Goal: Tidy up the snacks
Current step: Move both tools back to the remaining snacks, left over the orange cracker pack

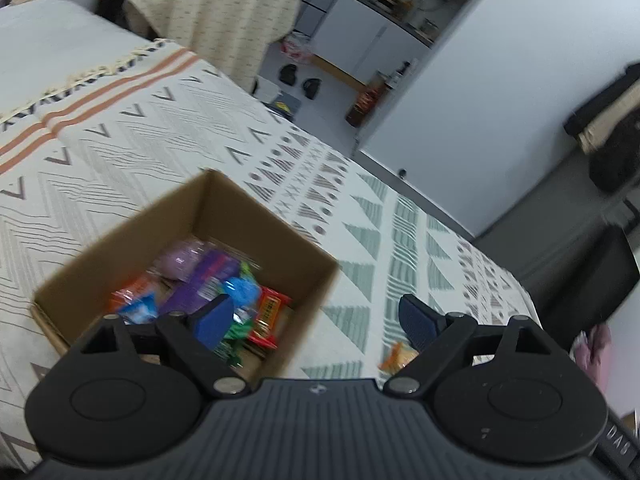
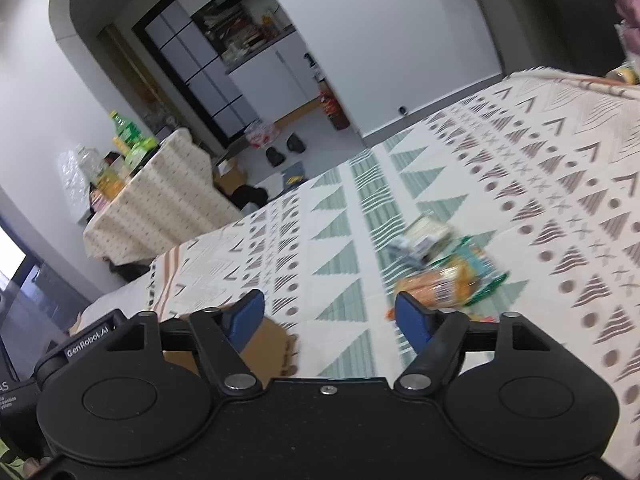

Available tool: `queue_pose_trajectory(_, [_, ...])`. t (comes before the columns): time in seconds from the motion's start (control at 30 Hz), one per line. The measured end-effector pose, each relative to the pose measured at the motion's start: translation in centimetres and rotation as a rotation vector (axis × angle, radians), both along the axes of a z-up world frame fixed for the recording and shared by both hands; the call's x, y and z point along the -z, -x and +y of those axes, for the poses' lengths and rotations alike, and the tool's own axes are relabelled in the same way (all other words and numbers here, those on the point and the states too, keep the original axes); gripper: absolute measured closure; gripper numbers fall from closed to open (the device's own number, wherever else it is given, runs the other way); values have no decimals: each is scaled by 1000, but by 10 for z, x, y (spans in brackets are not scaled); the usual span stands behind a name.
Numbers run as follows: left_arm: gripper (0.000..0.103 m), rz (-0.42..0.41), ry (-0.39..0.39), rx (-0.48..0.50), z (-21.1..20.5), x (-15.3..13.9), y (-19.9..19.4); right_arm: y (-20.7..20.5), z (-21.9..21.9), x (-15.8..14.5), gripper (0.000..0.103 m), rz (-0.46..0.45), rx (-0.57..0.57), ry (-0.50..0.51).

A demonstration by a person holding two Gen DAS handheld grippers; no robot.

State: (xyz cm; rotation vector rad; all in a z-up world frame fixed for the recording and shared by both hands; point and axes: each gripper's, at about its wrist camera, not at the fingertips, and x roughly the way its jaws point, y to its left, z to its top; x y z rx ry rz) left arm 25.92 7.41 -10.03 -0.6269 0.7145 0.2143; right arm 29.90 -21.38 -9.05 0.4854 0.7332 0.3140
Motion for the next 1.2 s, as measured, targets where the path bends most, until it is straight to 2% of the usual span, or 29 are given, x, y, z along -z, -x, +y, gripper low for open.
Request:
queue_pose_trajectory(0.1, [14, 1, -8, 50, -19, 0, -2, 1, -18, 2, 30, -3, 19, -3])
queue_pose_trajectory(0.17, [14, 22, 37, 81, -27, 1, -4, 1, -28, 6, 30, 0, 24, -1])
queue_pose_trajectory(0.23, [14, 17, 50, 85, -37, 0, -2, 2, -39, 10, 29, 4, 35, 6])
queue_pose_trajectory(0.37, [13, 28, -11, 145, -59, 1, -5, 2, -60, 21, 28, 19, 55, 0])
queue_pose_trajectory(0.47, [13, 32, -28, 156, -70, 4, -5, 2, -73, 30, 28, 36, 68, -10])
queue_pose_trajectory(0.57, [13, 35, -78, 167, -82, 6, -7, -1, -86, 41, 28, 64, 80, -29])
queue_pose_trajectory(0.7, [13, 47, -74, 195, -96, 11, -13, -5, -99, 52, 27, 71, 78, -27])
queue_pose_trajectory(0.8, [13, 48, -108, 211, -107, 13, -17, -8, -109, 61, 27, 82, 83, -41])
queue_pose_trajectory(1.2, [13, 58, -146, 248, -143, 34, -48, -36, -130, 99, 27, 103, 114, -151])
